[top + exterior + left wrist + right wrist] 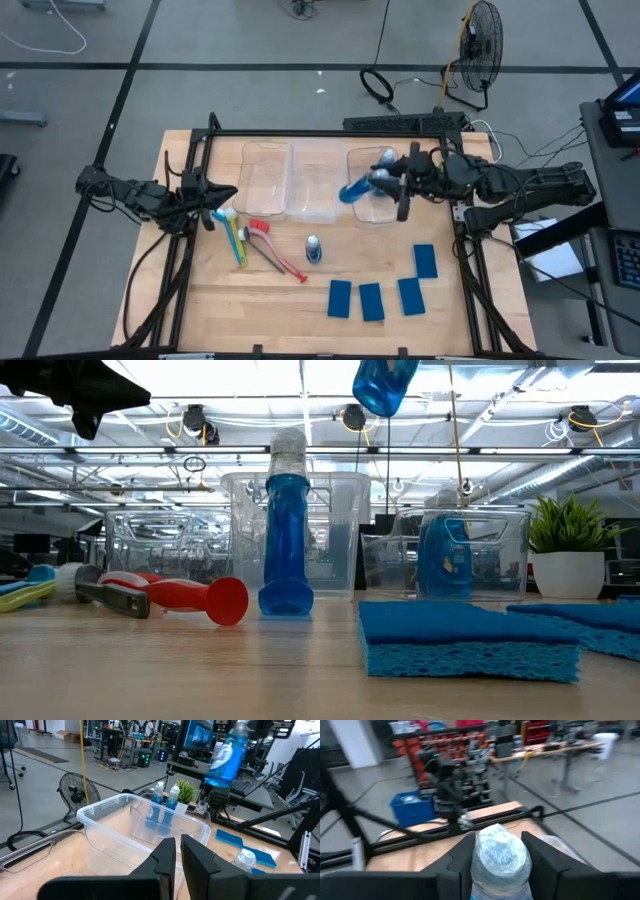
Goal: Pick & Place Kitchen Sink Supplies
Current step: Put the blue dishwashing liquid bottle into the right transparent bin
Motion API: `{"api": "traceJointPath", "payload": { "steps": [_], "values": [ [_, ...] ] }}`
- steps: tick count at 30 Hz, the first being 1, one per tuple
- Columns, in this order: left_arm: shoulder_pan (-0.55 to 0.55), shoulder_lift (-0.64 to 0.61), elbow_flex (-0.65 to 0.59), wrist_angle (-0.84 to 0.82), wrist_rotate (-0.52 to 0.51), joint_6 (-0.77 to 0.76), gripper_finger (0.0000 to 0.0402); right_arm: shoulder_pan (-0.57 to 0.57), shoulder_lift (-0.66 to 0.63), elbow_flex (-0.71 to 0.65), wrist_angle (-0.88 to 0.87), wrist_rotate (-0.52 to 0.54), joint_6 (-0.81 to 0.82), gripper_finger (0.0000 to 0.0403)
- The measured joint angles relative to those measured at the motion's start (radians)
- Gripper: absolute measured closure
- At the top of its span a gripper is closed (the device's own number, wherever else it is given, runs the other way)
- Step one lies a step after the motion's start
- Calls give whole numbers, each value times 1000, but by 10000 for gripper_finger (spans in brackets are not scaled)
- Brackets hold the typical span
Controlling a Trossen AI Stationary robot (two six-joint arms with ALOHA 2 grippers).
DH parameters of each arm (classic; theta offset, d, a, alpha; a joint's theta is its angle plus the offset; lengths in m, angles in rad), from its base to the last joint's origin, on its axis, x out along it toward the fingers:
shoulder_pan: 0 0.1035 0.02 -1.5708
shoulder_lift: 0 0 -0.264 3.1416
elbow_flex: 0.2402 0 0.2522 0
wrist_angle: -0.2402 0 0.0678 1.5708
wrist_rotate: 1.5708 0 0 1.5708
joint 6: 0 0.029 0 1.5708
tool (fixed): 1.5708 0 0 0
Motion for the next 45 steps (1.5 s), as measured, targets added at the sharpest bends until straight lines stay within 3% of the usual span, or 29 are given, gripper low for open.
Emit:
{"api": "traceJointPath", "payload": {
  "steps": [18, 31, 45],
  "values": [
    [0, 0, 0, 0, 0, 0, 369, 5, 0, 2, -11, 411, 117, 277],
    [0, 0, 0, 0, 0, 0, 369, 76, 2, 2, -11, 696, 145, 277],
    [0, 0, 0, 0, 0, 0, 369, 88, 5, 2, -31, 720, 169, 277]
  ]
}}
